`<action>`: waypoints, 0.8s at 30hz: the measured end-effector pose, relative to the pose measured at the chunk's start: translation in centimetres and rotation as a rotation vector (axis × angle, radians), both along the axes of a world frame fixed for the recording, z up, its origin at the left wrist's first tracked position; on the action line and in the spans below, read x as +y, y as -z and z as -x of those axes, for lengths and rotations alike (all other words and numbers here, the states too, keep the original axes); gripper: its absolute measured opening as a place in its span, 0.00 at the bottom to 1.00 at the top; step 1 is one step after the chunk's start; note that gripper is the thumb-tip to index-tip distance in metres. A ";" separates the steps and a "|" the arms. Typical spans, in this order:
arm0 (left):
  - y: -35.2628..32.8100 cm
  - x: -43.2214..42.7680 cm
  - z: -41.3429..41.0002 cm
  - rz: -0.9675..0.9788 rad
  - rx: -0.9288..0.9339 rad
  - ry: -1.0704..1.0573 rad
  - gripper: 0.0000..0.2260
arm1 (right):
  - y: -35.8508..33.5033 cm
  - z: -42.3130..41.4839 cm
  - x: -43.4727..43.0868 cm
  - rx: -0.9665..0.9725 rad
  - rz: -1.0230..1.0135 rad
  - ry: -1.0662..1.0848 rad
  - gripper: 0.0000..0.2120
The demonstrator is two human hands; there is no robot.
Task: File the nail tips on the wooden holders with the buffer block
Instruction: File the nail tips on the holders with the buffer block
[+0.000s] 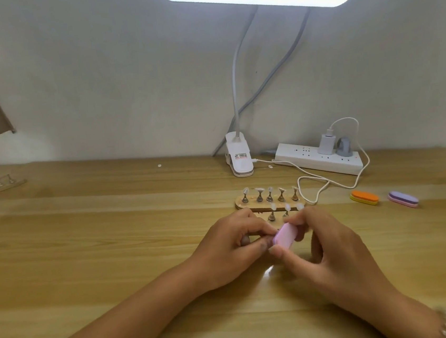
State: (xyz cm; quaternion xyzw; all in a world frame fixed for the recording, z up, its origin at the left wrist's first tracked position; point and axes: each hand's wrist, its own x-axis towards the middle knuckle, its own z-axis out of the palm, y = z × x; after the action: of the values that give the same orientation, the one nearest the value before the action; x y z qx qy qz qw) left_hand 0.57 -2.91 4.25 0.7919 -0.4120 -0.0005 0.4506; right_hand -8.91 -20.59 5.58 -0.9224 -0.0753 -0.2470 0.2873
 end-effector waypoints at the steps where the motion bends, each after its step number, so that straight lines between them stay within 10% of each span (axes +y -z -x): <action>1: 0.0 0.0 0.0 -0.002 0.002 -0.002 0.08 | 0.0 0.2 0.2 0.022 0.014 -0.043 0.14; 8: 0.0 -0.2 0.1 0.046 0.047 0.022 0.06 | -0.3 -0.4 -0.7 0.012 -0.207 0.038 0.16; 24: 0.0 -0.3 0.8 0.061 -0.060 -0.011 0.04 | 0.1 0.2 -0.3 0.092 0.054 -0.006 0.15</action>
State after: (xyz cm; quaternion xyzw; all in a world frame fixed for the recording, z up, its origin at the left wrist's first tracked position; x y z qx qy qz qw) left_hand -0.19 -3.16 4.27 0.7798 -0.4209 0.0381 0.4618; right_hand -9.12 -20.85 5.45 -0.9399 -0.0712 -0.2016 0.2663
